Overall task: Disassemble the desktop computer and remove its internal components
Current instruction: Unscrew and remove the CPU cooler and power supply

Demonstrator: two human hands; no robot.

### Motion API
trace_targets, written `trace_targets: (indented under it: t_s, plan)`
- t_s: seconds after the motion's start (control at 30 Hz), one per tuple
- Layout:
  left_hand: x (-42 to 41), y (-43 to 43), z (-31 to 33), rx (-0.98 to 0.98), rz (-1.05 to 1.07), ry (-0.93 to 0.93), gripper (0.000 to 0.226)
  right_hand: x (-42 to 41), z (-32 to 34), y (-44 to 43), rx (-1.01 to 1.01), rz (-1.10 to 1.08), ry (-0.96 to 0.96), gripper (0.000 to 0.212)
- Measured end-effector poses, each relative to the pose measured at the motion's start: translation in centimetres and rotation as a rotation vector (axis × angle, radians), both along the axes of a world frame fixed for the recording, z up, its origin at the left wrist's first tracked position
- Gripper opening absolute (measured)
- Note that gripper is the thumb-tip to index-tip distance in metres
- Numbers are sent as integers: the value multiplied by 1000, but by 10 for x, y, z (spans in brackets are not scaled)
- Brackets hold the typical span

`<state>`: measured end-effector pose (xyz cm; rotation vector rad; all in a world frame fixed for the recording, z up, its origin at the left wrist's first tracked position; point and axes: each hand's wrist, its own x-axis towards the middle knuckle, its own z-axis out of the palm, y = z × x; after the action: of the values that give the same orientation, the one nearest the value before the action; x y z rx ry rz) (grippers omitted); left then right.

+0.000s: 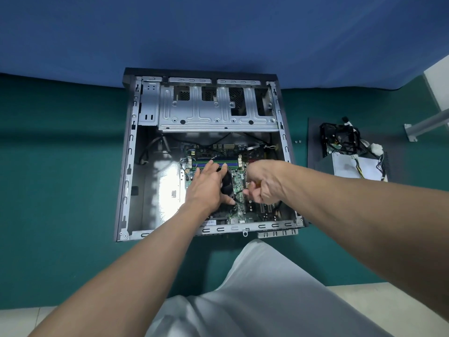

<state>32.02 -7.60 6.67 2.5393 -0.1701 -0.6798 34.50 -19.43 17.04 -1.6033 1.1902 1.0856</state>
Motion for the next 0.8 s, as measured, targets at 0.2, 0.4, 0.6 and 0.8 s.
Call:
trace_targets:
  t_s: [0.2,0.4,0.6,0.8]
  plan:
    - [1,0,2,7,-15,13,107,-10,-3,6,-368,1040,-359,19]
    - [1,0,3,-1,-15,10,101,-4,12,8,-439,2141,-577,21]
    - [1,2,0,-10,18,2,91,3,8,20,-402,1717,-543,22]
    - [5,1,-1,88,-24,12,107,4,0,13,-201,244,-239,19]
